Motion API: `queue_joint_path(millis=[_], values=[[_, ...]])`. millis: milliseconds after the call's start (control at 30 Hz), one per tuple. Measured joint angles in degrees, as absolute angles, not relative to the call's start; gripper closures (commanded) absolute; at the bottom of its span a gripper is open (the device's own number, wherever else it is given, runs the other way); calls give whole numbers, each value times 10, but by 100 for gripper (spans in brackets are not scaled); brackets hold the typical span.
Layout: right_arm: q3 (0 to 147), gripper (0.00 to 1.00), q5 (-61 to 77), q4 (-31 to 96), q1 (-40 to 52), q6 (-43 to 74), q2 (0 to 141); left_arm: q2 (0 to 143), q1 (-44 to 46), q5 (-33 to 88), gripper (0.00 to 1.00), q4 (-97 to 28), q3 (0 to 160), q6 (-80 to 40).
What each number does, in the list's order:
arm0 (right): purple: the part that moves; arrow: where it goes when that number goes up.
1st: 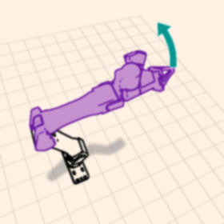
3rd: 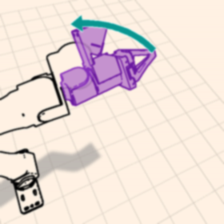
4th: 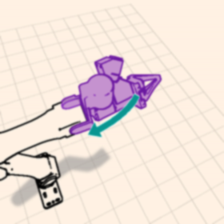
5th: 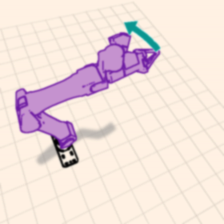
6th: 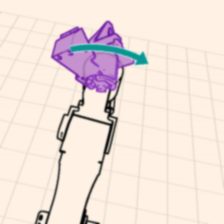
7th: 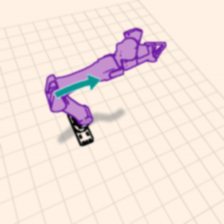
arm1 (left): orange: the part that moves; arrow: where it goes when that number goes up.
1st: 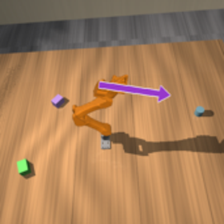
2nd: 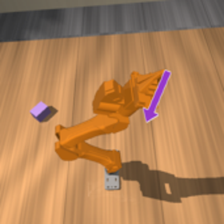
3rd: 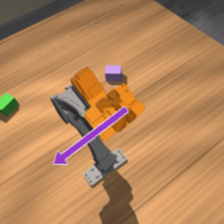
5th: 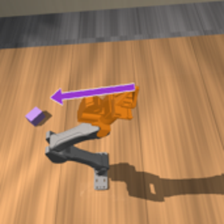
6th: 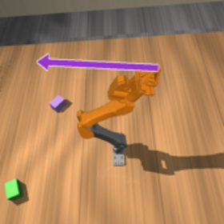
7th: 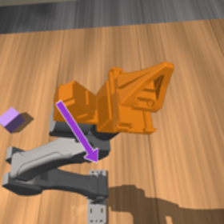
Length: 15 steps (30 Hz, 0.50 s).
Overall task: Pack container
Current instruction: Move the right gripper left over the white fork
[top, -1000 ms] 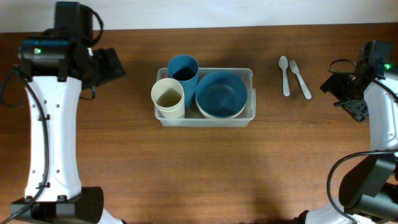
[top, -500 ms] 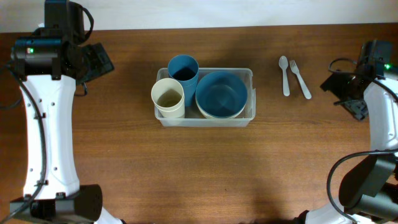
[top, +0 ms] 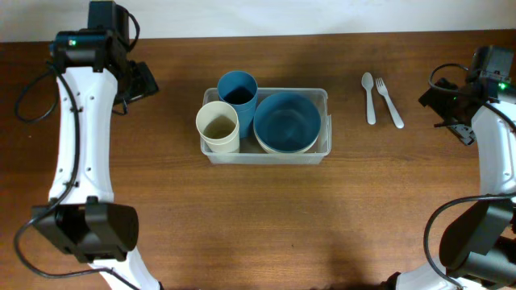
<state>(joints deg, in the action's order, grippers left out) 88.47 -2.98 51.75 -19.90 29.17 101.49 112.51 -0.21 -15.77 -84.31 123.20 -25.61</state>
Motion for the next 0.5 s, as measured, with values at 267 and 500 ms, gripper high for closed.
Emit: queue_joint_path(millis=[267,500], values=[[885,1,29,456,-181,193,1015,1135,-2,-158,0,-843,1232,-256],[885,1,50,436,-133,72,1026,1135,-2,-157,0,-843,1232,-256]])
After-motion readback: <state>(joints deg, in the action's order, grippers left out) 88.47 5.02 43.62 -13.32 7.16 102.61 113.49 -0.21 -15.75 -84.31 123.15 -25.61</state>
